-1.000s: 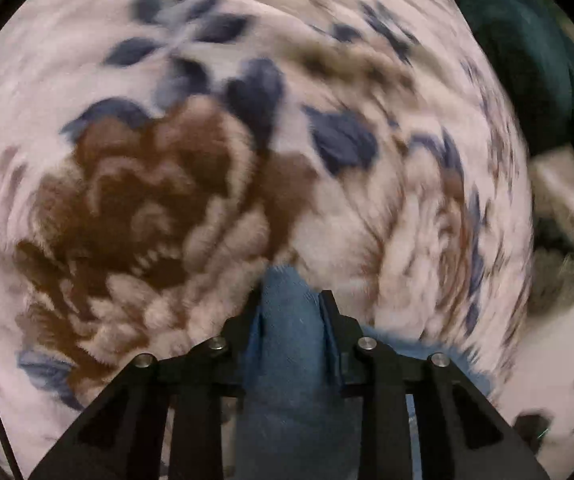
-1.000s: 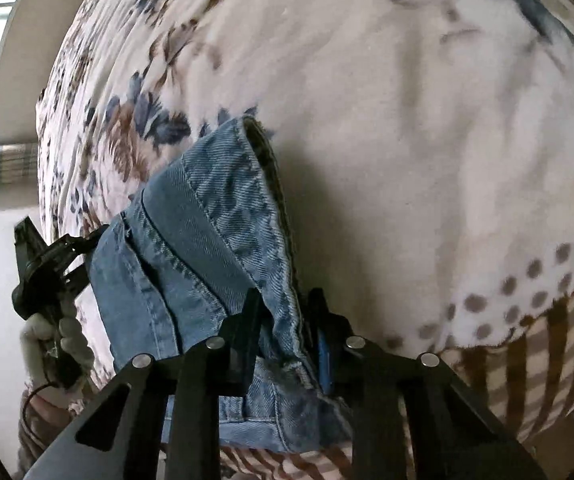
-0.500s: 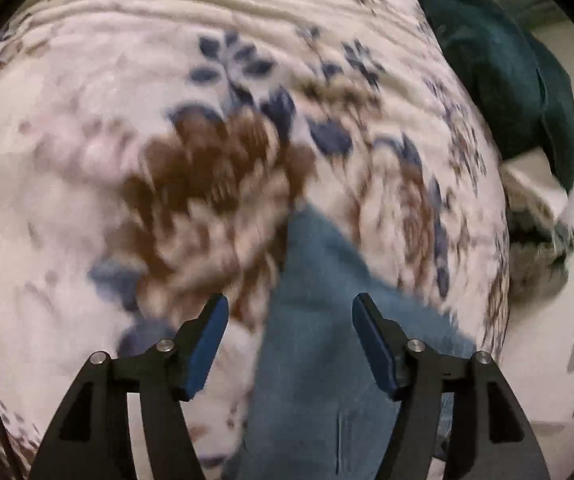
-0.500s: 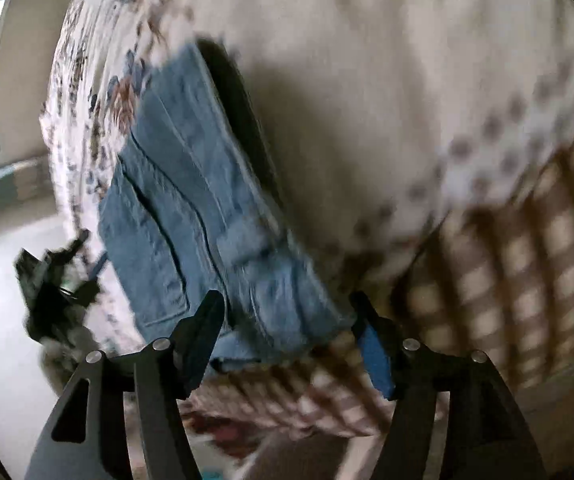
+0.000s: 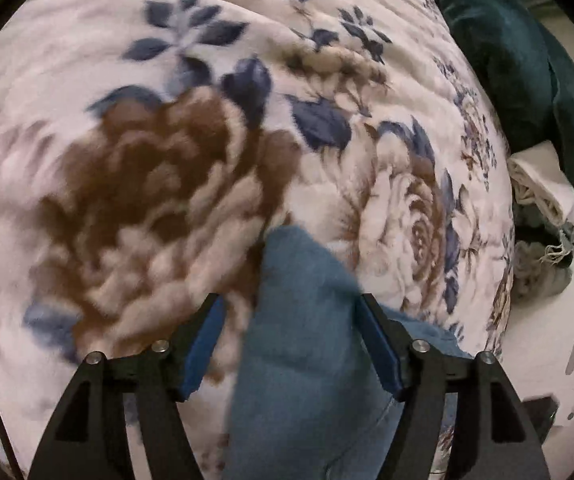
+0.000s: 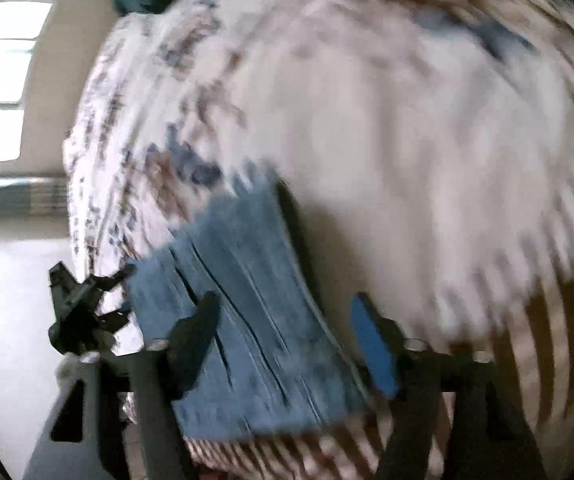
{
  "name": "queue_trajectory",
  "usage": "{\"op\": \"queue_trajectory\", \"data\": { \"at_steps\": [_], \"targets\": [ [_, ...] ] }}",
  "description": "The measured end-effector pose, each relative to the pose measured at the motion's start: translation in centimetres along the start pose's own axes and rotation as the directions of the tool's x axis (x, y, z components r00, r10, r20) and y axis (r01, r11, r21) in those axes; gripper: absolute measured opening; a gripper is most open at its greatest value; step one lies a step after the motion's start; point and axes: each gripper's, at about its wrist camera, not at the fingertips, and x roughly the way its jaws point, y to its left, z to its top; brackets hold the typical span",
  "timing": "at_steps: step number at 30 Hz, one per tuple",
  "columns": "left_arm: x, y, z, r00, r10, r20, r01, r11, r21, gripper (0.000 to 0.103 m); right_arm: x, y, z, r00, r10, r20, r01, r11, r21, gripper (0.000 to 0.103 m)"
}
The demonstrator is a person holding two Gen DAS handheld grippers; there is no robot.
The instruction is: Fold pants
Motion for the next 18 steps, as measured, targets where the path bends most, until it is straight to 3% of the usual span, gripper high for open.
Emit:
{"op": "queue_trajectory", "data": {
  "at_steps": [2, 3, 4, 7, 12, 14, 15, 16, 18],
  "targets": [
    [0.8, -0.6, 0.4, 1.000, 0.006, -0.014, -0.006, 1.000, 0.025, 0.066, 1.9, 0.9, 2.1, 1.000, -0.008, -0.021, 0.007, 1.000, -0.030, 0.074],
    [1.1, -0.8, 0.5, 1.000, 0.014, -0.020, -0.014, 0.999, 0.036, 0.066, 3.1, 1.3, 2.9, 0.999, 0.003, -0.043, -0.005, 0.999, -0.041, 0.052],
    [1.2, -1.0, 0.5, 0.999, 0.025, -0.022, -0.024, 0.999, 0.045, 0.066, 4.1, 1.9, 3.5, 0.998, 0.021, -0.057, -0.025, 0.998, -0.063, 0.013],
    [1.2, -1.1, 0.3, 0.999, 0.021, -0.026, -0.020, 0.999, 0.050, 0.066, 4.0, 6.0, 4.2, 0.996, -0.089, 0.028, 0.093, 0.969, -0.228, 0.008],
    [1.3, -0.5, 0.2, 1.000, -0.020, -0.022, 0.020, 1.000, 0.011, 0.065, 1.2, 8.5, 4.2, 0.982, -0.120, 0.149, 0.157, 0.949, -0.273, 0.006],
    [1.4, -0.4, 0.4, 1.000, -0.020, 0.005, 0.019, 1.000, 0.020, 0.053, 2.3, 6.9, 5.2, 0.981, -0.154, 0.119, 0.177, 0.958, -0.224, 0.007],
    [1.3, -0.7, 0.5, 1.000, 0.002, 0.024, -0.003, 0.999, 0.047, 0.030, 2.9, 6.1, 5.4, 0.984, -0.150, 0.098, 0.167, 0.966, -0.196, 0.007],
    [1.4, -0.7, 0.6, 0.999, 0.029, 0.034, -0.032, 0.997, 0.069, 0.026, 3.4, 5.2, 5.6, 0.986, -0.147, 0.079, 0.159, 0.972, -0.170, 0.007],
    [1.6, -0.3, 0.8, 0.999, 0.021, 0.044, -0.023, 0.999, 0.046, 0.025, 3.4, 4.6, 5.7, 0.989, -0.135, 0.067, 0.144, 0.977, -0.158, 0.007]
  ]
}}
